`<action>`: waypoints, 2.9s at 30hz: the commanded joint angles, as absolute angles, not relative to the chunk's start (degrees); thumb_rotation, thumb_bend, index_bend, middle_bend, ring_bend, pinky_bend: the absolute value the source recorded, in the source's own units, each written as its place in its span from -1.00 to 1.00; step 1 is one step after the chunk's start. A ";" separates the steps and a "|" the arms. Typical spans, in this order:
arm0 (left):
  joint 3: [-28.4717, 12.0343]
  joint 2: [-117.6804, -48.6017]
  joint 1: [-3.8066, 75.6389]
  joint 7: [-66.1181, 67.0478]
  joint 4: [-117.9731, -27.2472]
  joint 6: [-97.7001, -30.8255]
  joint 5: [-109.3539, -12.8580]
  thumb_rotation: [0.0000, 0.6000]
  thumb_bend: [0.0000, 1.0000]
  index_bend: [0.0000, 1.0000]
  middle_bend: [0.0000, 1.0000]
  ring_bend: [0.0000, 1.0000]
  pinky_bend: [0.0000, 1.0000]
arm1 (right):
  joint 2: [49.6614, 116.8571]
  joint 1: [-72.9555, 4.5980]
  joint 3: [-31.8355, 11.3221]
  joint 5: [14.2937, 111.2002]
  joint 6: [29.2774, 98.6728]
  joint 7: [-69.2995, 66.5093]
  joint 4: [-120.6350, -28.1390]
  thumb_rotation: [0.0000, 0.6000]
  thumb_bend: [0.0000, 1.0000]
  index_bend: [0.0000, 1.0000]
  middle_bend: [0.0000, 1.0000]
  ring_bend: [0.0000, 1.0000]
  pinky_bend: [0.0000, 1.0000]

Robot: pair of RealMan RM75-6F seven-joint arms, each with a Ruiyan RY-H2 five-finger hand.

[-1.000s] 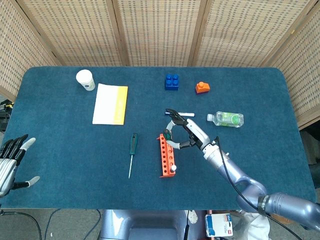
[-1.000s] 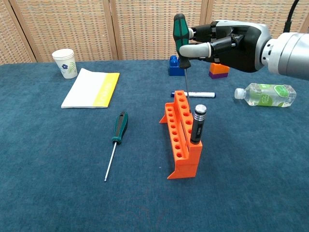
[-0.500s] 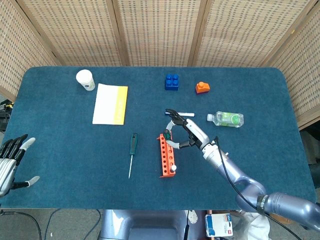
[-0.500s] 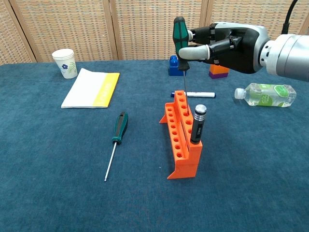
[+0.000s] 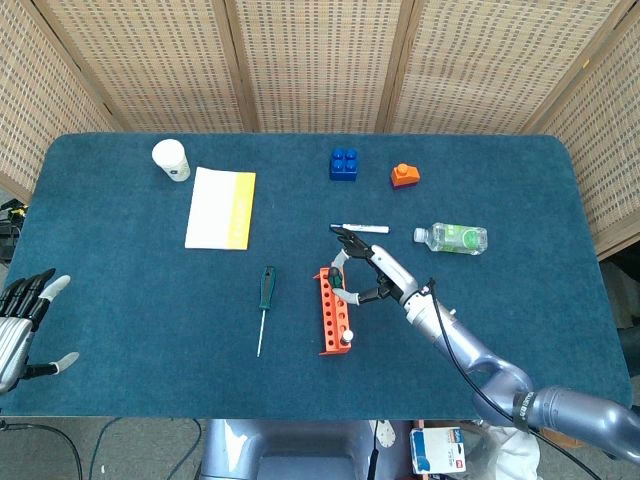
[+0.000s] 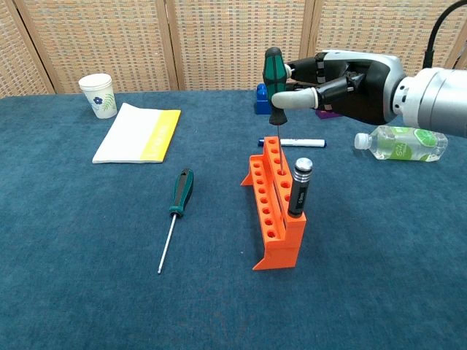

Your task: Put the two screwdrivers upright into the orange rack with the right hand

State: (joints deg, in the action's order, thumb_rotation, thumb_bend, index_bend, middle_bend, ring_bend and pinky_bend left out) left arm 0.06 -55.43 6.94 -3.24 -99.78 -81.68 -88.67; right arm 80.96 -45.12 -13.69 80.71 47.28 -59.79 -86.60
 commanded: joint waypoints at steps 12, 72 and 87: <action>0.04 -55.61 7.20 -2.74 -99.82 -81.03 -88.26 1.00 -1.00 -1.00 -1.00 -1.00 -1.00 | 84.22 -44.77 -10.76 85.70 50.96 -60.47 -81.51 1.00 -0.13 0.34 -1.00 -1.00 -1.00; -0.82 -57.35 8.92 2.02 -100.29 -77.25 -83.71 1.00 -1.00 -1.00 -1.00 -1.00 -1.00 | 96.51 -46.89 -1.09 93.43 59.26 -82.91 -57.29 1.00 -0.13 0.34 -1.00 -1.00 -1.00; -0.79 -57.44 8.97 2.29 -100.26 -77.21 -83.58 1.00 -1.00 -1.00 -1.00 -1.00 -1.00 | 96.77 -47.19 0.41 94.50 60.70 -85.18 -55.82 1.00 -0.28 0.23 -1.00 -1.00 -1.00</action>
